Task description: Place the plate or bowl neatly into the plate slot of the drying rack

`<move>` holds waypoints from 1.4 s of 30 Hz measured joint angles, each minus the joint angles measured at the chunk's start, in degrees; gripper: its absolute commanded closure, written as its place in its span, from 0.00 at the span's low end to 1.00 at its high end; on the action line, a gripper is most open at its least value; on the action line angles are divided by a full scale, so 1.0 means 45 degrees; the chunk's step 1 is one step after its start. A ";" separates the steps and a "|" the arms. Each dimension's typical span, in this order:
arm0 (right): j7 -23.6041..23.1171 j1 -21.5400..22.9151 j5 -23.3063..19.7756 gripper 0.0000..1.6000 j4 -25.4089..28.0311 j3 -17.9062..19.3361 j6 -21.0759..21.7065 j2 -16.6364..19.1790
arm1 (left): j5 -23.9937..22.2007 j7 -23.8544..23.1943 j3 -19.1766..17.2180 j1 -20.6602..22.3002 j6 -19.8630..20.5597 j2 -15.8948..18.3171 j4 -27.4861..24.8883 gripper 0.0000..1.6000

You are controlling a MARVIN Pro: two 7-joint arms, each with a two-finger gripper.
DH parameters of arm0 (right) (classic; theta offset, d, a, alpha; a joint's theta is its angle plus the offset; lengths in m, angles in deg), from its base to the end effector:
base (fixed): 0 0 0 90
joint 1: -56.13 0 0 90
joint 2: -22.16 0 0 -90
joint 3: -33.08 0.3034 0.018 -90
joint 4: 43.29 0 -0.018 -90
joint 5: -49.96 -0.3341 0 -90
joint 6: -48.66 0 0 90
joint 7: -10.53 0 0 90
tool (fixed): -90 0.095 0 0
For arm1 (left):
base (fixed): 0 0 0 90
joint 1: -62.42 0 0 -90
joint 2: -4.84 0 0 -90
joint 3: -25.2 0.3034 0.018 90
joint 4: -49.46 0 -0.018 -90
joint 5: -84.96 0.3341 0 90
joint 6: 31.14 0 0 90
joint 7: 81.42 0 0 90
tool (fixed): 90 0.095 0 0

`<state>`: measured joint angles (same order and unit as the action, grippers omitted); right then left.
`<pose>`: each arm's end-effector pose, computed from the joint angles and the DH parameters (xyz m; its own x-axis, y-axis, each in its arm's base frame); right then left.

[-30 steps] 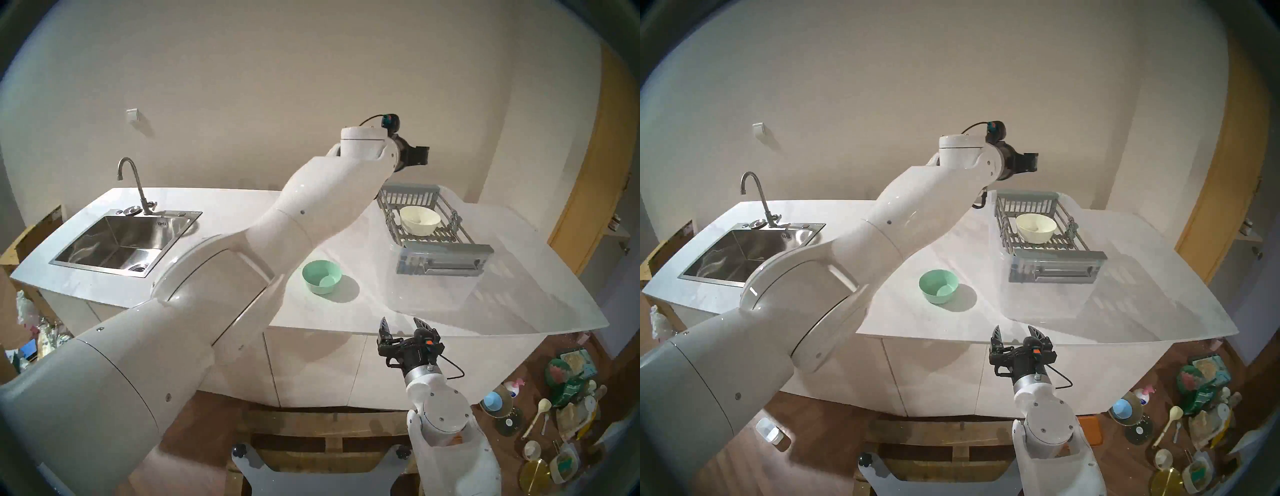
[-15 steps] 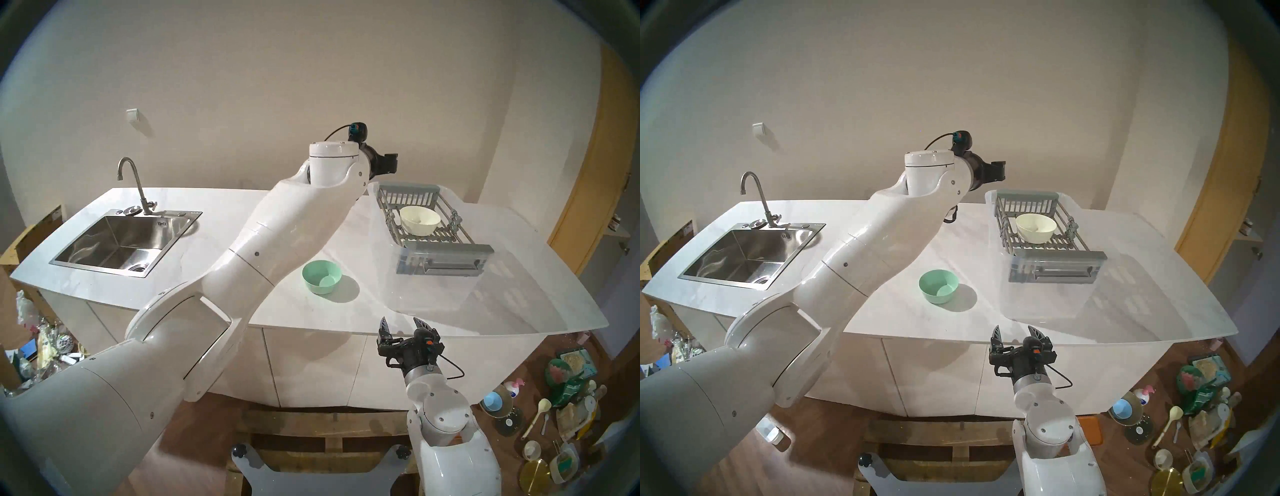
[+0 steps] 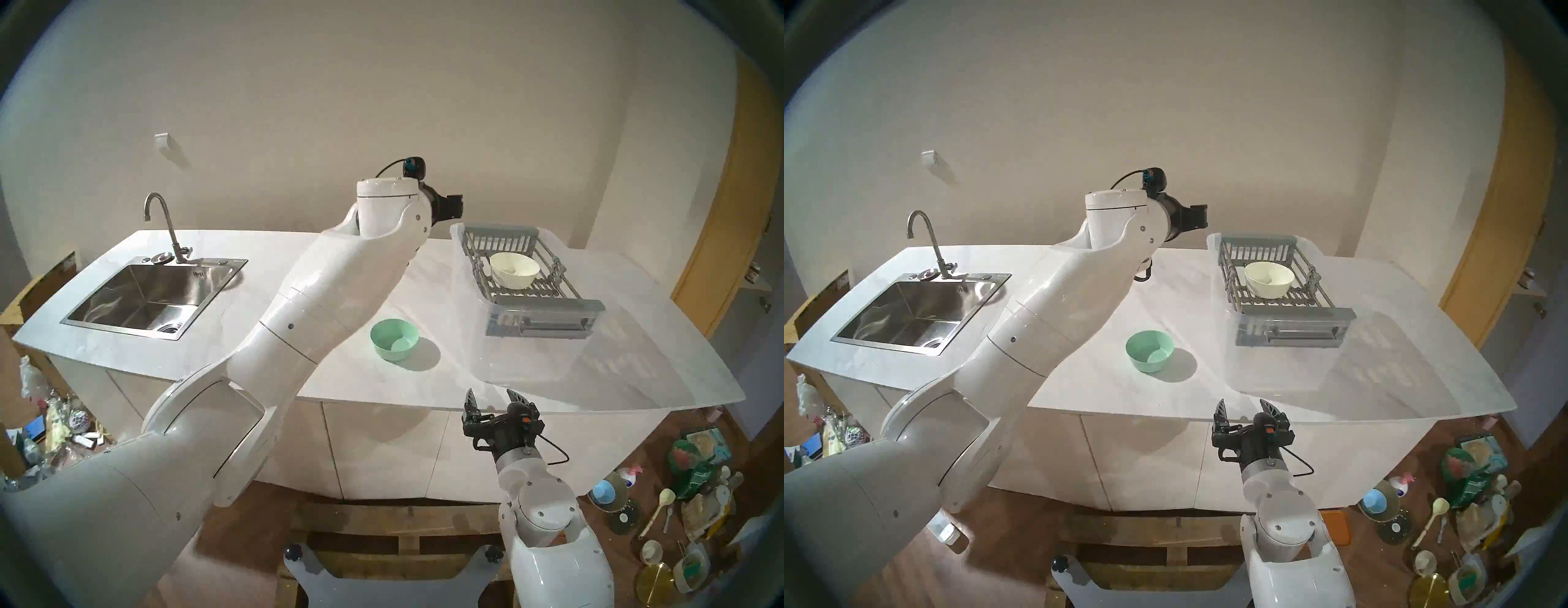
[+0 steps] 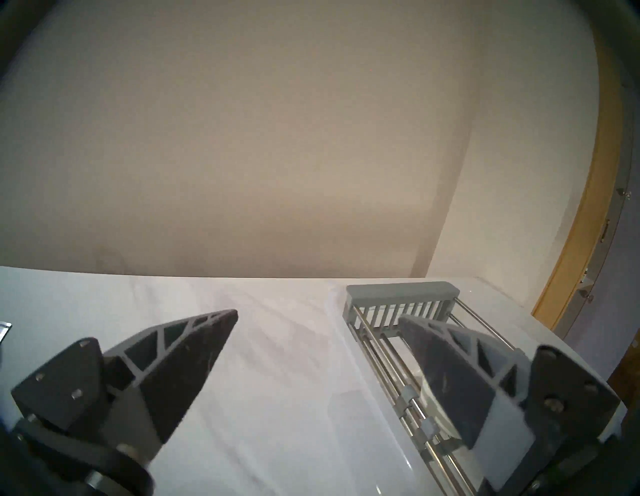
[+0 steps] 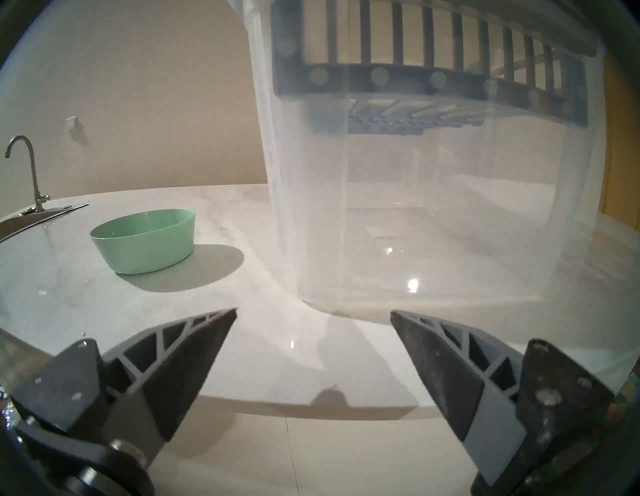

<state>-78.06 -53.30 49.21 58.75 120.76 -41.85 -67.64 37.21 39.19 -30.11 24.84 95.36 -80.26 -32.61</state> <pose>0.3391 0.0147 -0.3643 0.1205 -0.0185 0.9925 0.0132 -0.9997 -0.0202 0.5669 -0.1929 -0.0216 0.1739 0.0724 0.9821 -0.2772 -0.9534 0.1194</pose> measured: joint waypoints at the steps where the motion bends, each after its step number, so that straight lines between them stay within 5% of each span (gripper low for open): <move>1: 0.0001 0.0000 0.0000 0.00 0.0000 0.0000 0.0000 0.0000 | -0.0030 0.0112 -0.0048 -0.0126 0.0049 0.0099 -0.0234 0.00; 14: 0.0004 -0.0001 0.0000 0.00 -0.0002 -0.0005 0.0000 0.0007 | -0.0354 0.1478 -0.1123 -0.1958 0.0672 0.1256 -0.2517 0.00; 42: 0.0009 -0.0003 -0.0006 0.00 0.0006 -0.0007 0.0000 0.0014 | -0.0919 0.3429 -0.2077 -0.3110 0.1427 0.2107 -0.4692 0.00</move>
<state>-78.02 -53.32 49.19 58.78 120.73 -41.85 -67.58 33.07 54.62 -39.45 10.84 101.79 -70.78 -53.72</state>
